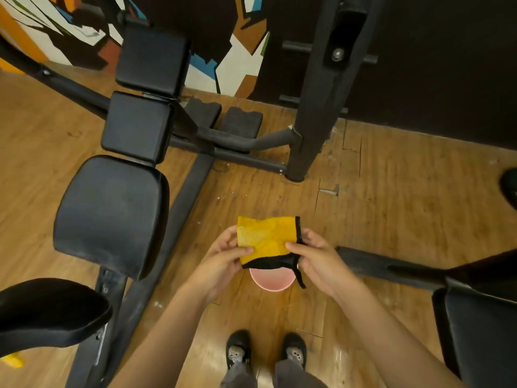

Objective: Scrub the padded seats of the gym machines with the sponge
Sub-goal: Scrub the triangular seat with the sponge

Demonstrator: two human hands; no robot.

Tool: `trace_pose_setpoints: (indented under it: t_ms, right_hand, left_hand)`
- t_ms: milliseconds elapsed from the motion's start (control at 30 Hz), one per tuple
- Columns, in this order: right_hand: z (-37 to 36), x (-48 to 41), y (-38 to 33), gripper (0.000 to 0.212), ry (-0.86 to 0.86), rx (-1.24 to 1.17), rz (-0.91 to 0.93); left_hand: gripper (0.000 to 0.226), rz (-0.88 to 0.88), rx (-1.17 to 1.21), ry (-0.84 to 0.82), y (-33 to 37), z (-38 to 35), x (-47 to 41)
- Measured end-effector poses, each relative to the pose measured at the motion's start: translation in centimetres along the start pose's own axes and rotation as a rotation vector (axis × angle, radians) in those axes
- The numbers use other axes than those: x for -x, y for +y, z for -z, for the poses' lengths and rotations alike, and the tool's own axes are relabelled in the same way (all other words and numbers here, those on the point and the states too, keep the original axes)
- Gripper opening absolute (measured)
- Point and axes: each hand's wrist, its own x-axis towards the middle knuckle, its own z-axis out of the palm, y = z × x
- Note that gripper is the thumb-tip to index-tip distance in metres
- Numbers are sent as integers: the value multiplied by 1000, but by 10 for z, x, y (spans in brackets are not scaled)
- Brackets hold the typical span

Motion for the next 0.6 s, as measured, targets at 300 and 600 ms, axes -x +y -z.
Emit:
trace_pose_setpoints:
  t_ms: [300, 600]
  right_hand:
    - [58, -141, 124, 50, 165, 97, -244]
    - [141, -263, 296, 52, 215, -62, -408]
  left_hand:
    - [60, 131, -116, 202, -120, 91, -104]
    - [72, 394, 30, 358, -295, 196, -183]
